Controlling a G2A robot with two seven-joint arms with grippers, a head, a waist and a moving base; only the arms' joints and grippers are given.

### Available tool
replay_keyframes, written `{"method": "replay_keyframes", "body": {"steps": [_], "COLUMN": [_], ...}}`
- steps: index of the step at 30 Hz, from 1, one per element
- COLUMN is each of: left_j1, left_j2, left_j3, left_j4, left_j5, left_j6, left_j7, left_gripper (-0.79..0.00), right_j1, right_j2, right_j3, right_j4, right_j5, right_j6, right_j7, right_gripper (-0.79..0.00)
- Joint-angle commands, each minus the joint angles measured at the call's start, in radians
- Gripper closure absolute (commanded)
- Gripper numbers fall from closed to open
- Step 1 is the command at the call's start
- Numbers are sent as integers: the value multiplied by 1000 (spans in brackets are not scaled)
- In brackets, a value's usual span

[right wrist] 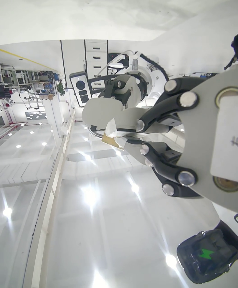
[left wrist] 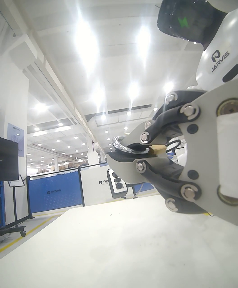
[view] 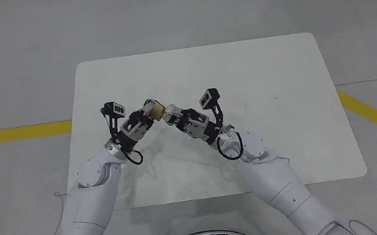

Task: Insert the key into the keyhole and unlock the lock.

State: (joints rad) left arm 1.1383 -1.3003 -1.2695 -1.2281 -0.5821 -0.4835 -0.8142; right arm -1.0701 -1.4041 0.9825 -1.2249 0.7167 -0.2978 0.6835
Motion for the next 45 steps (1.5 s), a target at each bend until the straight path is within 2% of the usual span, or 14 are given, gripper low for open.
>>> {"method": "replay_keyframes", "body": {"steps": [1, 6, 11, 12, 13, 14, 17, 26, 30, 34, 39, 45], "left_j1": [-1, 0, 3, 3, 4, 5, 7, 10, 34, 47, 55, 56], "left_j2": [1, 5, 7, 7, 7, 6, 2, 2, -1, -4, -9, -11], "left_j3": [-1, -10, -28, -32, -34, -35, -30, -28, -17, -13, 5, 13], "left_j4": [-1, -5, -3, -1, -1, 0, 7, 1, -38, -59, -76, -79], "left_j5": [20, 36, -12, -19, -35, -57, -170, -158, -62, 9, 59, 73], "left_j6": [-17, -31, -24, -23, -17, -7, 54, 54, -17, -89, -139, -144], "left_j7": [-3, -7, -4, -2, -3, -8, -39, -31, 57, 140, 176, 183], "left_gripper": [0, 0, 0, 0, 0, 0, 0, 0, 0, 0, 0, 0], "right_j1": [3, 1, -14, -17, -22, -26, -28, -28, -45, -63, -72, -76], "right_j2": [0, 5, 13, 16, 19, 22, 24, 24, 25, 31, 35, 37], "right_j3": [4, 26, 65, 76, 86, 94, 98, 98, 105, 122, 120, 109], "right_j4": [8, 8, -13, -17, -23, -30, -36, -36, -67, -93, -132, -173], "right_j5": [12, 17, -23, -45, -67, -95, -117, -117, -44, -7, -27, -99], "right_j6": [24, 58, 30, 18, 7, -1, -2, -2, 66, 113, 176, 206], "right_j7": [18, 40, 12, -1, -13, -21, -21, -21, 20, 84, 80, 19], "right_gripper": [0, 0, 0, -142, -573, -785, -785, -785, -785, -385, -243, -228]}}
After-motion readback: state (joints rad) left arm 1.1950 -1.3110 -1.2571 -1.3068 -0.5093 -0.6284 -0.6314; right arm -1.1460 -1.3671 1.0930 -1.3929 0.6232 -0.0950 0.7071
